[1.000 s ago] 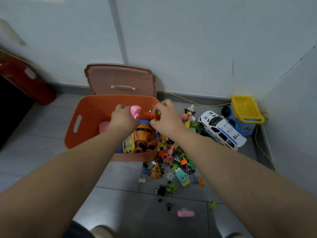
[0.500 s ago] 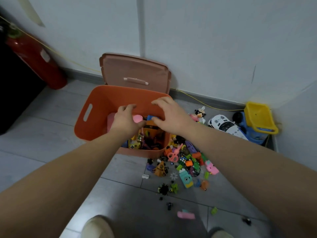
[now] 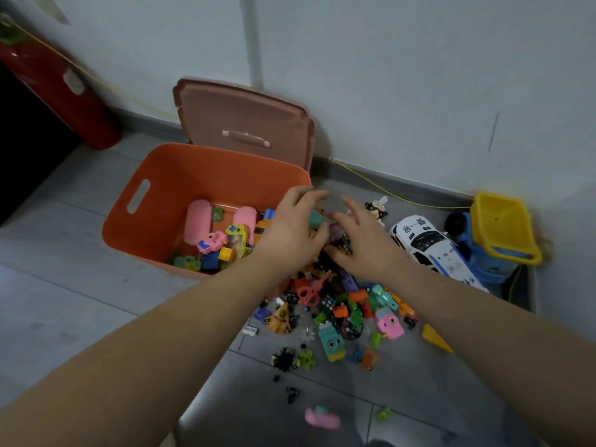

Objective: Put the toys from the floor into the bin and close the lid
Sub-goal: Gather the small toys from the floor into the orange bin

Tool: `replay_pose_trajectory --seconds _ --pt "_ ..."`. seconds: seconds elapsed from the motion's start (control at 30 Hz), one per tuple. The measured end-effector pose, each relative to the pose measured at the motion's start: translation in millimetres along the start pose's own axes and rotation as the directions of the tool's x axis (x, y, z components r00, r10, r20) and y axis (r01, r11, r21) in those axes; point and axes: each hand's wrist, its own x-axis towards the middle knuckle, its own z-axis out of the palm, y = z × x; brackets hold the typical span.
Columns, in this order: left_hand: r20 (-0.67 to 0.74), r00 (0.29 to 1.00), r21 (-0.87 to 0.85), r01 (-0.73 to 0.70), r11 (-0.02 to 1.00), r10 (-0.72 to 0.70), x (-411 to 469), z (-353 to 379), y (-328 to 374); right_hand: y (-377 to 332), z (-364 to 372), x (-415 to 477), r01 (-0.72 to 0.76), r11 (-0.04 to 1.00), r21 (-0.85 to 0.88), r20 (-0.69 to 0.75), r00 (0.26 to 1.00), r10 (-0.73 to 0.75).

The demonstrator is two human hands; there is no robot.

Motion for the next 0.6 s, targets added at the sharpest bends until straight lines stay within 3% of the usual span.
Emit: replay_pose_trajectory --seconds 0.17,0.3,0.5,0.6 --pt "0.127 0.992 0.04 -0.018 0.999 0.013 -3 50 17 41 36 -37 -0.02 0.999 -0.047 0.125 0.992 0.026" --pt "0.268 0.957 0.111 0.084 0.99 -0.111 -12 86 5 63 50 -64 -0.095 0.991 -0.092 0.223 0.968 0.114" --pt "0.427 0.837 0.28 0.238 0.93 -0.342 -30 117 -15 92 71 -84 -0.248 0.95 -0.189 0.354 0.885 0.302" --pt "0.489 0.77 0.373 0.239 0.896 -0.409 -39 135 -30 98 77 -90 -0.297 0.927 -0.228 0.396 0.842 0.367"
